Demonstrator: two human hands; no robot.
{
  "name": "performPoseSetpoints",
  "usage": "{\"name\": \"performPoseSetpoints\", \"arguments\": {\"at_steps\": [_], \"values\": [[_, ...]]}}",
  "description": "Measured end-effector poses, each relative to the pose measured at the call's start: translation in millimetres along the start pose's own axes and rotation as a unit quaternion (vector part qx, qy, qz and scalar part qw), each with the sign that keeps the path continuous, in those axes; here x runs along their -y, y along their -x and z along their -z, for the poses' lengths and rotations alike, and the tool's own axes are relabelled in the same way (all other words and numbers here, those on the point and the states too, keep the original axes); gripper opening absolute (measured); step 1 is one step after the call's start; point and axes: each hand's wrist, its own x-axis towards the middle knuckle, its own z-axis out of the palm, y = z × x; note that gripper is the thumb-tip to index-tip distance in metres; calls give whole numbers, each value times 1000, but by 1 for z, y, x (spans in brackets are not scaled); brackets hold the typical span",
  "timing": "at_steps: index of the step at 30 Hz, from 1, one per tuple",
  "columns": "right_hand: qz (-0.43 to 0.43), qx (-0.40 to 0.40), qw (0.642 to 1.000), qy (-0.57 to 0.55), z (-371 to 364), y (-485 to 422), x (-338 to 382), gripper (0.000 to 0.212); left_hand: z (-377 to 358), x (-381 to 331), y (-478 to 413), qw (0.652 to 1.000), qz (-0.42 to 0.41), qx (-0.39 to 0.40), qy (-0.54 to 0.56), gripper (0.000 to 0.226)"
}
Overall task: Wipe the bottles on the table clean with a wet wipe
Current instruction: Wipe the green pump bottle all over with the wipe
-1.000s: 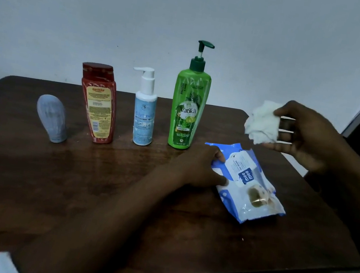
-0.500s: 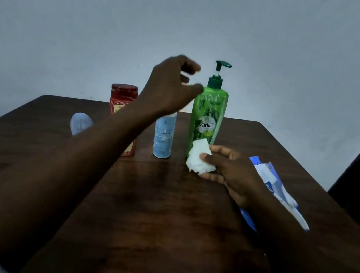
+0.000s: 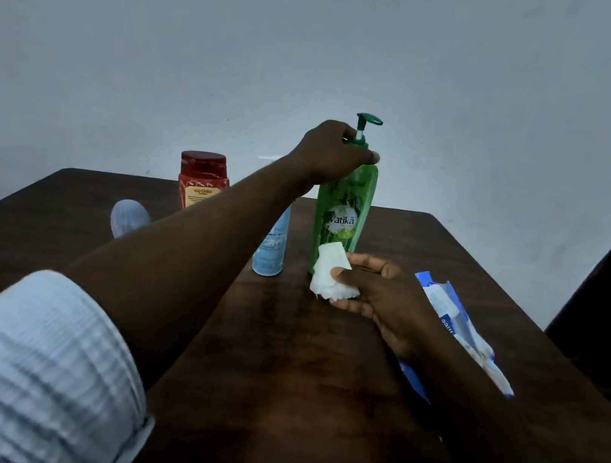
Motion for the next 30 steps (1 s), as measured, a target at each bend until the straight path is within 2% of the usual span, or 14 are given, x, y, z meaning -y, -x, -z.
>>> {"name": "performPoseSetpoints", "arguments": {"at_steps": [2,5,10,14,16,19,24,30], "values": [[6,1,1000,3,1,2,1,32,2,5,3,1000,-7,-6,19,26],[33,5,999,-1,4,7,5,33,13,10,15,999,-26,-5,48,34],[136,-14,990,-26,10,25,27,21,41,11,47,992,-48,-6,120,26],[195,-3,979,-54,4,36,49,20,64,10,74,985,-28,12,168,25],[222,4,974,-55,-3,41,54,12,72,13,86,981,-10,26,190,27],[278,-17,960,-11,-16,41,55,12,78,20,100,976,15,34,214,27],[389,-55,905,164,-39,32,48,19,85,33,113,973,40,36,226,29],[501,-102,816,268,-59,22,37,24,84,47,115,958,65,-5,280,30]]}}
